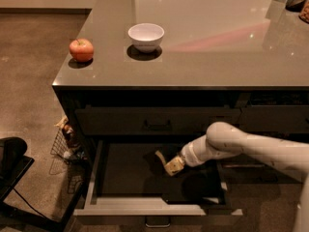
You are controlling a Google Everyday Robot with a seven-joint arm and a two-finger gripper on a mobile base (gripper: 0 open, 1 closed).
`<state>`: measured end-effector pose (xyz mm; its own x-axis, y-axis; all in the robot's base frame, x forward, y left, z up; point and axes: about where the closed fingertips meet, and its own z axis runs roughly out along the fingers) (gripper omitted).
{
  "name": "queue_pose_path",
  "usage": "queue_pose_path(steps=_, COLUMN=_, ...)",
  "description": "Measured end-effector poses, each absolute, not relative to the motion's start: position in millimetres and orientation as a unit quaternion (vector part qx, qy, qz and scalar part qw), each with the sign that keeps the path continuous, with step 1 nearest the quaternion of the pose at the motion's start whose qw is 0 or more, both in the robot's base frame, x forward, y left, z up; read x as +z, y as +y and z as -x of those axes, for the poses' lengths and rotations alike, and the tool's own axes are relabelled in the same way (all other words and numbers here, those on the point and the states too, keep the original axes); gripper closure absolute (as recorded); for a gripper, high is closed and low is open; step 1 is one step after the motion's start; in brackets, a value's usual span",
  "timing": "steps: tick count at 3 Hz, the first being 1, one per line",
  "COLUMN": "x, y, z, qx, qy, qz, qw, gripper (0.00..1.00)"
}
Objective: Place sponge into middle drawer
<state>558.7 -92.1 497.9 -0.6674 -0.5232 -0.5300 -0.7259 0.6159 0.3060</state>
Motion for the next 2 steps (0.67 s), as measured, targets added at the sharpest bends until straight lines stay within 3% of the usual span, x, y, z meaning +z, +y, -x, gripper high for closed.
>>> queue_pose_path(steps=1, x=430.7, y=-109.1, z=-548.1, qx=0.253, qy=0.877, qz=0.359, qw=0.193, gripper=1.00)
queue_pose_path(steps=2, x=417.7, y=-107.6, z=-543.0, qx=0.257, qy=0.877, qz=0.359, qw=0.187, gripper=0.84)
